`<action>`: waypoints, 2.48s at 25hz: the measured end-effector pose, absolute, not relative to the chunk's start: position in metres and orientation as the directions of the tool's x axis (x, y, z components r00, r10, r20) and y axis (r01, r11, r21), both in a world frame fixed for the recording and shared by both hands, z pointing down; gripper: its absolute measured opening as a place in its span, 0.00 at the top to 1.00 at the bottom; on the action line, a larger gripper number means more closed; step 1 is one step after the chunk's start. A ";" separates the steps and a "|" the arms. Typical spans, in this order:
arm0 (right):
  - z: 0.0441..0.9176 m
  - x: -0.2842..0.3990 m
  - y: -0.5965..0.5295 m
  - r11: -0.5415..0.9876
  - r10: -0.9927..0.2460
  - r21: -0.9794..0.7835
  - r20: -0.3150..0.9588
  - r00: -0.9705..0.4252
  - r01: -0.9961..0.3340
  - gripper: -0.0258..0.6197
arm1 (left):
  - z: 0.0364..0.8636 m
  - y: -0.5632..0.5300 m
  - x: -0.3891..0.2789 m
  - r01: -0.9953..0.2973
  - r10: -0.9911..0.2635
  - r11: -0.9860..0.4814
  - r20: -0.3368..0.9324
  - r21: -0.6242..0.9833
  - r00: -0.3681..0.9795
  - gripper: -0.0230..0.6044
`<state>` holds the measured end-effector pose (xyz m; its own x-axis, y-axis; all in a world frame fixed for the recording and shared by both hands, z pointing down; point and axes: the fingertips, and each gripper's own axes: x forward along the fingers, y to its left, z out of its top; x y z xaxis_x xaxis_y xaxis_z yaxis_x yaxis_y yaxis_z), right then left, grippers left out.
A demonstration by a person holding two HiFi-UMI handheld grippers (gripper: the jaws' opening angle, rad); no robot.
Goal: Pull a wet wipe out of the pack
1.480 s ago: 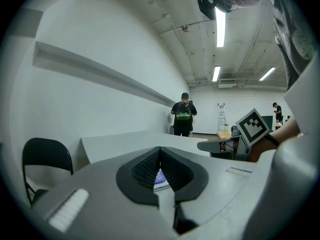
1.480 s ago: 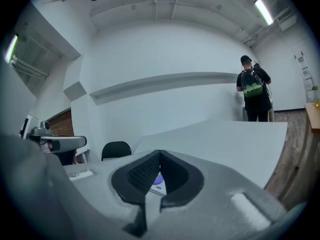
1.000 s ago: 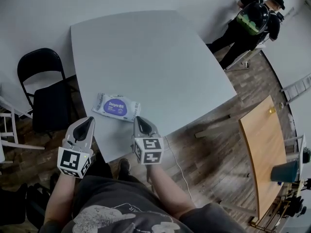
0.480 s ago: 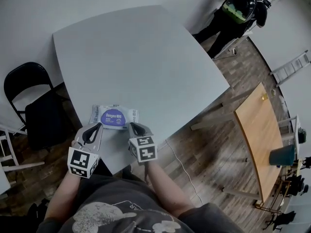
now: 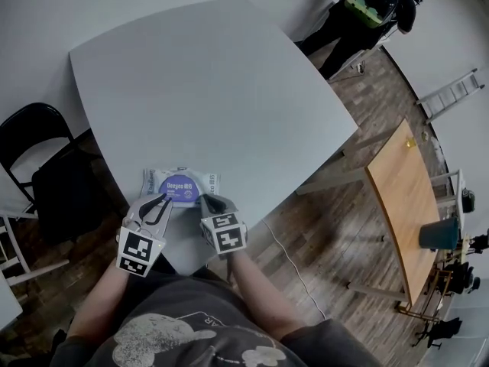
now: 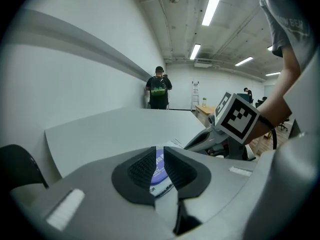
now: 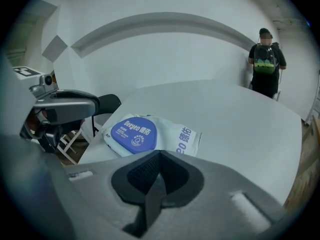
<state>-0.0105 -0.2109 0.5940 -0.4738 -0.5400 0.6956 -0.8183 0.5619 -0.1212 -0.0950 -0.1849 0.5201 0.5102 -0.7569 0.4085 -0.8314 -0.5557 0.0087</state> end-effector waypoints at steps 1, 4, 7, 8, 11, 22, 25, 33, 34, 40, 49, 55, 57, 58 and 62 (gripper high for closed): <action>0.595 -0.011 -0.211 0.560 -0.540 -0.120 0.697 -0.471 -0.820 0.97 | 0.523 -0.185 -0.094 -0.824 -0.748 -0.566 0.418 0.002 0.515 0.85; 0.596 -0.010 -0.211 0.552 -0.541 -0.126 0.698 -0.469 -0.824 0.97 | 0.534 -0.184 -0.087 -0.789 -0.708 -0.613 0.457 -0.022 0.537 0.74; 0.597 -0.010 -0.211 0.541 -0.539 -0.151 0.693 -0.479 -0.827 0.97 | 0.547 -0.183 -0.078 -0.723 -0.652 -0.685 0.514 -0.085 0.557 0.70; 0.597 -0.010 -0.211 0.538 -0.537 -0.158 0.693 -0.481 -0.828 0.97 | 0.550 -0.184 -0.077 -0.703 -0.640 -0.703 0.529 -0.111 0.557 0.67; 0.597 -0.011 -0.211 0.535 -0.523 -0.171 0.702 -0.484 -0.827 0.97 | 0.560 -0.189 -0.075 -0.653 -0.622 -0.734 0.572 -0.186 0.536 0.58; 0.600 -0.009 -0.212 0.528 -0.481 -0.223 0.717 -0.504 -0.820 0.97 | 0.582 -0.207 -0.073 -0.471 -0.529 -0.827 0.708 -0.308 0.467 0.32; 0.599 -0.010 -0.212 0.525 -0.479 -0.231 0.715 -0.509 -0.819 0.97 | 0.582 -0.208 -0.073 -0.459 -0.496 -0.845 0.727 -0.277 0.475 0.31; 0.600 -0.010 -0.212 0.519 -0.482 -0.239 0.711 -0.512 -0.821 0.97 | 0.576 -0.212 -0.072 -0.446 -0.490 -0.851 0.729 -0.279 0.479 0.35; 0.601 -0.009 -0.212 0.518 -0.485 -0.239 0.709 -0.512 -0.821 0.97 | 0.576 -0.213 -0.072 -0.445 -0.486 -0.852 0.731 -0.276 0.479 0.35; 0.602 -0.007 -0.213 0.508 -0.486 -0.248 0.708 -0.512 -0.825 0.97 | 0.579 -0.214 -0.069 -0.409 -0.441 -0.878 0.751 -0.249 0.491 0.34; 0.602 -0.006 -0.212 0.505 -0.480 -0.254 0.712 -0.513 -0.825 0.97 | 0.586 -0.213 -0.072 -0.413 -0.413 -0.885 0.769 -0.214 0.487 0.33; 0.601 -0.006 -0.211 0.501 -0.479 -0.254 0.715 -0.509 -0.827 0.97 | 0.596 -0.211 -0.067 -0.369 -0.373 -0.906 0.797 -0.205 0.475 0.36; 0.601 -0.007 -0.212 0.500 -0.479 -0.256 0.714 -0.510 -0.827 0.97 | 0.598 -0.211 -0.067 -0.364 -0.357 -0.912 0.803 -0.189 0.478 0.36; 0.601 -0.007 -0.212 0.499 -0.480 -0.258 0.713 -0.512 -0.827 0.97 | 0.599 -0.212 -0.066 -0.361 -0.350 -0.915 0.803 -0.182 0.482 0.36; 0.601 -0.006 -0.212 0.496 -0.480 -0.261 0.712 -0.512 -0.828 0.97 | 0.598 -0.212 -0.066 -0.351 -0.334 -0.922 0.799 -0.166 0.500 0.36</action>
<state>-0.0060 -0.2119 0.6005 -0.5120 -0.4803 0.7122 -0.8282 0.4961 -0.2609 -0.0658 -0.2117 0.5984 0.5002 -0.3338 0.7990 -0.3506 -0.9218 -0.1656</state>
